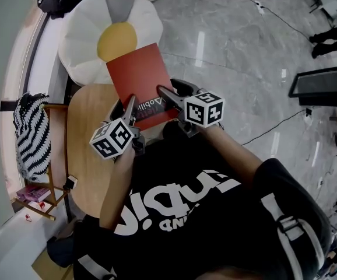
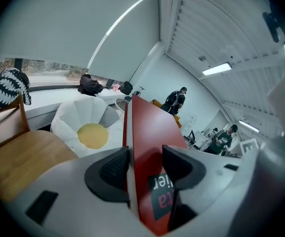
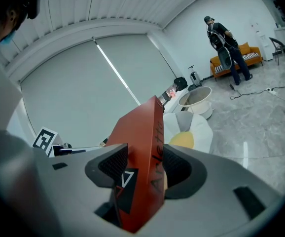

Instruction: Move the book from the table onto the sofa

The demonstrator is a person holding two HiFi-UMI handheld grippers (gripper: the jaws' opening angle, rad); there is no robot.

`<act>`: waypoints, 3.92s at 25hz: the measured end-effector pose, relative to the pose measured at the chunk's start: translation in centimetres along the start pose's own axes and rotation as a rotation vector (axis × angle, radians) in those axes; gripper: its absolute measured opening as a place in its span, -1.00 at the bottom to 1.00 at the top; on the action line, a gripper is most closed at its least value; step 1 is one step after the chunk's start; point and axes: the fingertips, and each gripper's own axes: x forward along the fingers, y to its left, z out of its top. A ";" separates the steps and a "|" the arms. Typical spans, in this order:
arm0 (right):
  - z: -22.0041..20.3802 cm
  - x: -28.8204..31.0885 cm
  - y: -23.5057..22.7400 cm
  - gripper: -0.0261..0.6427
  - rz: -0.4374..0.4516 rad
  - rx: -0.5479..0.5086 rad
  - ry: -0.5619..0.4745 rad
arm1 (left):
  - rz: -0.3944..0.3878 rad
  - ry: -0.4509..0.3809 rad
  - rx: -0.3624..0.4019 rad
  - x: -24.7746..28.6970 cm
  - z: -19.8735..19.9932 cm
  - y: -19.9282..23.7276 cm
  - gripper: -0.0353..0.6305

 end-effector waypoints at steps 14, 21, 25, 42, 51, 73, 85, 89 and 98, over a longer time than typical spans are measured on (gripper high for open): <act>4.7 0.5 -5.2 -0.28 0.030 -0.036 0.011 | 0.003 -0.059 -0.018 5.9 2.0 -3.0 -0.23; 5.9 2.5 -6.5 -0.28 0.044 -0.023 0.023 | 0.017 -0.069 -0.001 8.0 3.7 -2.4 -0.23; 7.1 4.9 -7.4 -0.28 0.044 -0.025 0.025 | 0.024 -0.076 -0.026 9.8 5.0 -1.0 -0.23; 16.3 19.3 -12.0 -0.28 0.067 -0.001 0.085 | 0.068 -0.058 -0.092 21.0 16.1 5.7 -0.24; 21.8 26.4 -13.1 -0.28 0.053 -0.004 0.081 | 0.057 -0.060 -0.104 26.0 22.9 8.9 -0.24; 27.6 39.8 -12.2 -0.28 0.147 -0.028 0.181 | 0.171 -0.138 -0.163 30.3 32.5 16.8 -0.26; 28.1 45.1 -14.9 -0.28 0.182 -0.043 0.257 | 0.236 -0.153 -0.244 34.1 33.0 20.1 -0.26; 27.5 46.6 -16.2 -0.28 0.182 -0.043 0.276 | 0.248 -0.150 -0.263 35.6 32.3 21.5 -0.26; 24.5 51.8 -19.8 -0.28 0.184 -0.061 0.362 | 0.281 -0.129 -0.333 40.0 29.4 26.3 -0.26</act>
